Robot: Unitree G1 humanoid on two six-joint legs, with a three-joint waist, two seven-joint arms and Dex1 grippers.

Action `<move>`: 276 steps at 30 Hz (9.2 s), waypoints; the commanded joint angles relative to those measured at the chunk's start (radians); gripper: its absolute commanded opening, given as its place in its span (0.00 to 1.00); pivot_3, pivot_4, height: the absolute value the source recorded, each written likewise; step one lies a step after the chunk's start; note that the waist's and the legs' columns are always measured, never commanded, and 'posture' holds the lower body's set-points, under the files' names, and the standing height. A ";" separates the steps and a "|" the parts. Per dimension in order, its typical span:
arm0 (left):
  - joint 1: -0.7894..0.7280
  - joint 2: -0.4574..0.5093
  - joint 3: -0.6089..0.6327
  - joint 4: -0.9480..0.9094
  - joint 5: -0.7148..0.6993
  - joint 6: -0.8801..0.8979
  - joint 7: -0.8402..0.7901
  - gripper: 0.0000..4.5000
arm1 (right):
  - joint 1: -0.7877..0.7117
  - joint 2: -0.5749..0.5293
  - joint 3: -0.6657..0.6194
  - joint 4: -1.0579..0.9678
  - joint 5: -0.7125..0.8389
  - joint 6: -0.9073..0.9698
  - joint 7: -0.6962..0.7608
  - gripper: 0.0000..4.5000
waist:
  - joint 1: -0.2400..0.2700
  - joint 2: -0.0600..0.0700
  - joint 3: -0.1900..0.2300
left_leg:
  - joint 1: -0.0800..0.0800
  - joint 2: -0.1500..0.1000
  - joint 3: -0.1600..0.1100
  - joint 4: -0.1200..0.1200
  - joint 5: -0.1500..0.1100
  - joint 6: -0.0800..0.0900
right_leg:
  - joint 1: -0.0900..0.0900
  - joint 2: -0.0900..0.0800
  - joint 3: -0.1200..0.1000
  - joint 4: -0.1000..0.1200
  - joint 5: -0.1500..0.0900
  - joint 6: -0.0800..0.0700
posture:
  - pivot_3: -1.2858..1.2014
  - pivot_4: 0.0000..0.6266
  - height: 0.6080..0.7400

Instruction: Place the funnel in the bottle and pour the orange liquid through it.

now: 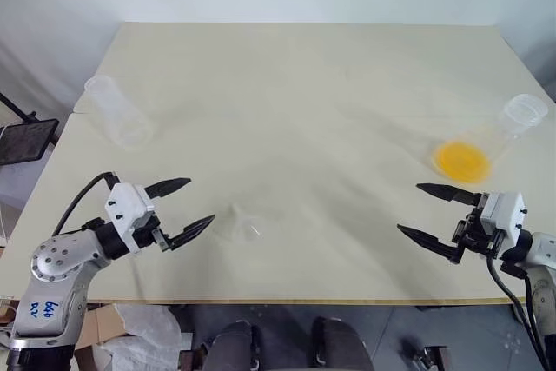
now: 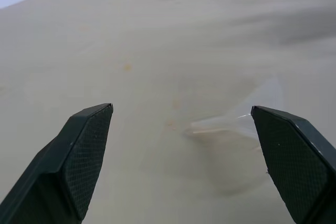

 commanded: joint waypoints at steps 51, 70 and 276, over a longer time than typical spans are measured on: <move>-0.734 0.061 0.126 0.881 0.108 0.024 0.469 1.00 | -0.328 0.263 0.276 -0.114 0.034 0.179 -0.124 1.00 | -0.003 -0.005 -0.001 | 0.000 -0.003 -0.001 0.002 -0.001 0.000 | -0.001 0.000 -0.006 0.004 0.001 0.001 | 0.52 0.24 1.00; -1.063 0.064 0.041 1.376 0.233 -0.178 0.469 0.96 | -0.310 0.280 0.267 -0.138 0.024 0.176 -0.156 1.00 | -0.004 -0.009 0.001 | 0.000 -0.005 -0.002 0.002 -0.001 0.000 | -0.002 0.000 -0.010 0.008 0.001 0.001 | 0.52 0.24 1.00; -1.600 -0.348 -0.366 1.213 0.082 0.774 -0.256 0.99 | 0.216 0.415 -0.010 -0.516 0.039 0.055 -0.666 1.00 | 0.020 -0.007 0.004 | -0.016 -0.004 0.006 0.013 -0.001 -0.001 | -0.020 0.005 0.006 0.014 0.000 0.001 | 0.52 0.24 1.00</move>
